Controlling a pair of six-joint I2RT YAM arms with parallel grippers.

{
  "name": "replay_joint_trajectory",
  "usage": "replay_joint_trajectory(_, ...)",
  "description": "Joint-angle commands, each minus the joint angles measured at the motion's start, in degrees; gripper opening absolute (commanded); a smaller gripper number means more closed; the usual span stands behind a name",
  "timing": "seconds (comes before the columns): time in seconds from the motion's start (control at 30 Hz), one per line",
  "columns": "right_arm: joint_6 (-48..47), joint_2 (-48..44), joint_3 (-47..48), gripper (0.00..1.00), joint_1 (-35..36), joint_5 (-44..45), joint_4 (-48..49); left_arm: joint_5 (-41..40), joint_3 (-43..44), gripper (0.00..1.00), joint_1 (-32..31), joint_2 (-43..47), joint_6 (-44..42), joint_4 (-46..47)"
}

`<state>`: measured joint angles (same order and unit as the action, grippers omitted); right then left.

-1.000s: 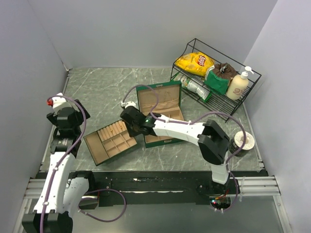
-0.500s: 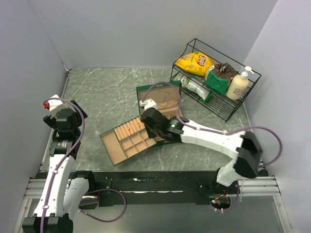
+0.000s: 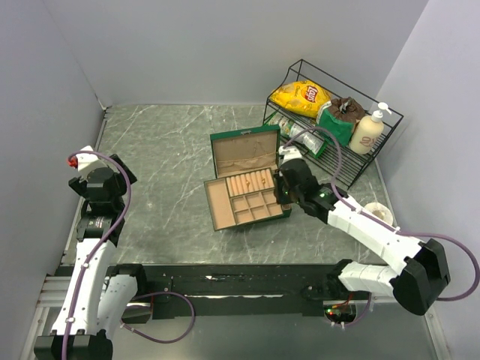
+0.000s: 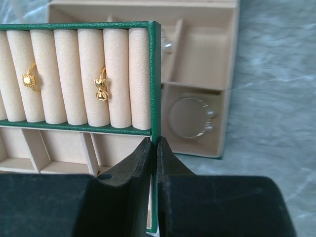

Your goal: Organize the mixed jewelry

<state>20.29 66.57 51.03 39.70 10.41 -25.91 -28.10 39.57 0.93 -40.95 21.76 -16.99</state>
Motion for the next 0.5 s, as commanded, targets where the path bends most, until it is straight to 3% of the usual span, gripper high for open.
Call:
replay_joint_trajectory(0.0,-3.8,-3.3,0.1,0.00,-5.8,-0.9,1.8,2.3,0.7,0.96,-0.1,0.5,-0.6,2.5)
replay_joint_trajectory(0.47,-10.3,0.3,-0.9,0.00,-16.2,-10.1,4.1,4.2,0.4,0.96,-0.5,-0.3,-1.7,2.9)
